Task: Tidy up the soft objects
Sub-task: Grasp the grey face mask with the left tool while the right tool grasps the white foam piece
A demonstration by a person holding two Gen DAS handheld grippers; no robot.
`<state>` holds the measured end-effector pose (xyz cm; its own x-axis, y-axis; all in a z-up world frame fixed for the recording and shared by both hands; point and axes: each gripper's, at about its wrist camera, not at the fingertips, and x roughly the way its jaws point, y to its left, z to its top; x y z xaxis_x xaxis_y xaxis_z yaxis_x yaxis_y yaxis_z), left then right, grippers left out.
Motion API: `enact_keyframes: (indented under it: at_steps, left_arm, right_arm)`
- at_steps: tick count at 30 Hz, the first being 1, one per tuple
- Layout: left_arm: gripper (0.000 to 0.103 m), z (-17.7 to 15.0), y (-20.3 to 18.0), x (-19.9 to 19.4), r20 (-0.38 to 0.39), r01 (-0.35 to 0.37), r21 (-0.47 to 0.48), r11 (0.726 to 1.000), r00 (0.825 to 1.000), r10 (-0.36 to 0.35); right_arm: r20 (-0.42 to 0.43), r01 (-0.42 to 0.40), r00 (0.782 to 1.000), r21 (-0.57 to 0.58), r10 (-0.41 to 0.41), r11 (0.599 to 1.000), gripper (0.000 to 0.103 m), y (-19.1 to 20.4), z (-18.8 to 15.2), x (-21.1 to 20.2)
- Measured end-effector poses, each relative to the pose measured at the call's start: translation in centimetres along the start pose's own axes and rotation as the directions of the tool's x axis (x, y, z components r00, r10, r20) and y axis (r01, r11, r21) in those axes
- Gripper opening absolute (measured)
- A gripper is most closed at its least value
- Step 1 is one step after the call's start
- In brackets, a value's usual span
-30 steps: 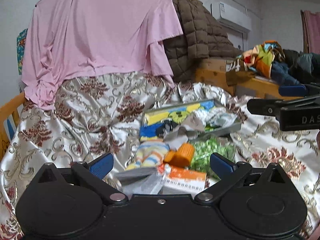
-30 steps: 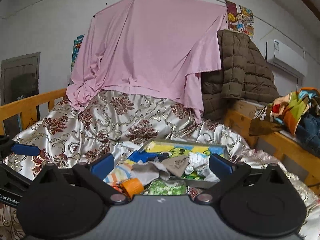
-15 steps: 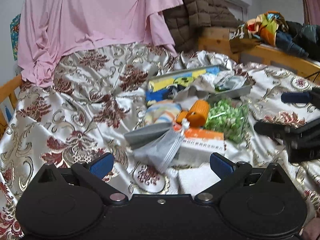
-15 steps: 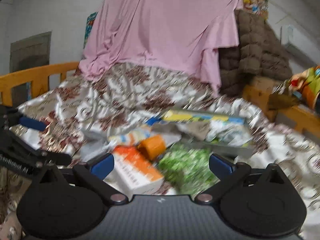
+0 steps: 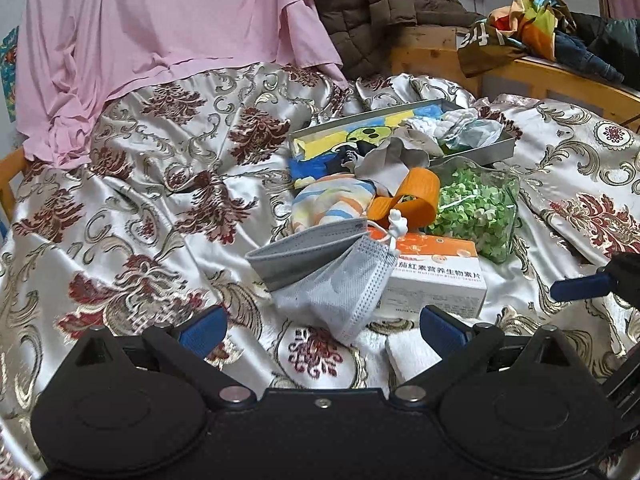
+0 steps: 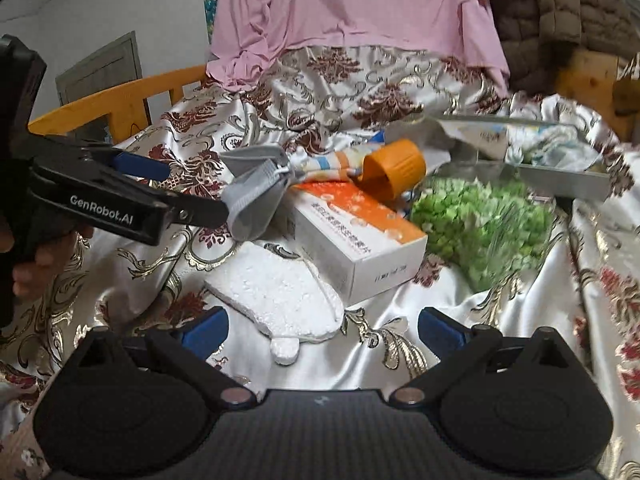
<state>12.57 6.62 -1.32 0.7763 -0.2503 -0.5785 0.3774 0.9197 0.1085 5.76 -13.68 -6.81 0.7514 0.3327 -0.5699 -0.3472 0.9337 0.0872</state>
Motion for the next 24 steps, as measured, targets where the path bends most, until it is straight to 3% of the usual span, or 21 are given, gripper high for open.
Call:
enact_keyframes:
  at_steps: [5, 17, 24]
  left_arm:
    - [0.102, 0.1, 0.0, 1.5, -0.005, -0.001, 0.024, 1.0, 1.0, 0.001]
    - [0.102, 0.9, 1.6, 5.9, -0.048, 0.09, -0.1, 0.991, 0.994, -0.095]
    - [0.101, 1.2, 1.2, 7.2, -0.058, 0.063, -0.096, 0.993, 0.996, -0.069]
  right_arm:
    - [-0.035, -0.06, 0.998, 0.001, 0.06, 0.998, 0.103, -0.1, 0.1, 1.3]
    - [-0.055, -0.1, 0.994, 0.002, 0.1, 0.995, 0.102, 0.5, 0.1, 3.6]
    - [-0.067, -0.15, 0.986, -0.006, 0.15, 0.989, 0.093, 1.0, -0.2, 4.6]
